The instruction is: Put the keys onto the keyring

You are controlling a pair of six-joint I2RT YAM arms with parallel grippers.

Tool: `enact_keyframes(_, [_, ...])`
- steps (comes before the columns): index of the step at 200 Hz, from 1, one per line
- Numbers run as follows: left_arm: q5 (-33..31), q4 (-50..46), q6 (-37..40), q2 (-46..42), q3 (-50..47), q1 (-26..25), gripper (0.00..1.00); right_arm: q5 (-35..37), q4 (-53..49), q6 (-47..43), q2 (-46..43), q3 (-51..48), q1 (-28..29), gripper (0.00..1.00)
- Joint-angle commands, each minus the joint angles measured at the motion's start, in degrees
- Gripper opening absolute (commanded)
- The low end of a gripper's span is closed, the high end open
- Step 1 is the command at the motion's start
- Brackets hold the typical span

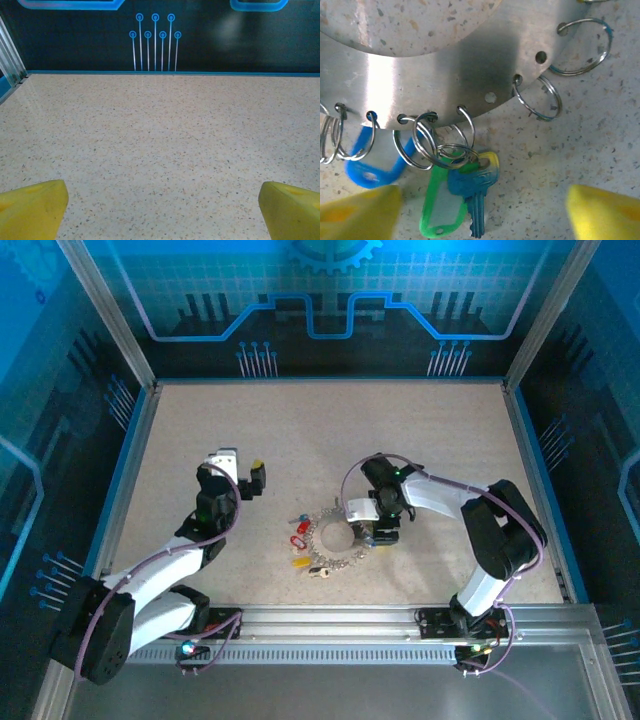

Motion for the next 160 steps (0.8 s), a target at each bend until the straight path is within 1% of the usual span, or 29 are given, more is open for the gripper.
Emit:
enact_keyframes(1, [-2.30,0.37,0.99,-1.01,-0.28,-0.04,0.99,-5.30,-1.00,1.54,-4.04,-0.21,-1.70,1.00])
enact_keyframes(29, [-3.47,0.87,7.27,-0.14,-0.44,0.27,0.99,-8.27,1.33,5.46,-11.33,-0.49,-3.38,1.00])
enact_keyframes(45, [-4.49,1.69,8.43,1.02,-0.74,0.88,0.99,-11.01,4.15,9.57,-17.02,-1.13,-4.68,1.00])
enact_keyframes(52, [-4.53,1.66,8.30,1.51,-0.86,1.34,0.99,-11.27,6.29,13.03,-19.72,-1.63,-5.78,1.00])
enact_keyframes(60, [-4.20,1.71,7.58,1.91,-0.87,1.95,0.99,-11.64,8.45,17.34,-22.48,-1.89,-7.97,1.00])
enact_keyframes(73, [-1.57,2.29,7.15,2.75,-1.11,3.07,0.99,-11.61,11.65,24.02,-26.86,-2.88,-12.24,0.99])
enact_keyframes(85, [-0.37,2.95,7.48,4.18,-1.08,3.70,0.99,-11.21,16.08,30.29,-31.22,-4.95,-16.06,1.00])
enact_keyframes(102, [0.63,3.95,8.00,6.55,-1.06,4.54,0.99,-11.28,25.20,39.01,-37.25,-11.93,-20.81,1.00])
enact_keyframes(111, [1.08,4.81,6.88,8.00,-1.14,5.23,0.99,-9.39,30.23,43.37,-39.77,-15.60,-22.51,1.00])
enact_keyframes(126, [3.85,6.06,3.10,10.66,-1.20,7.07,0.99,-4.21,37.94,49.05,-41.71,-21.78,-24.17,1.00])
enact_keyframes(136, [5.77,6.09,3.43,11.87,-0.48,7.59,0.99,-2.19,42.45,52.08,-41.56,-25.44,-25.16,1.00])
enact_keyframes(150, [9.34,9.87,5.35,12.90,-1.23,7.71,0.99,-3.23,48.16,54.57,-40.35,-29.69,-26.37,1.00])
enact_keyframes(160, [12.22,11.37,6.10,13.62,-1.34,7.70,0.99,-4.76,53.15,54.29,-39.00,-32.51,-26.57,1.00])
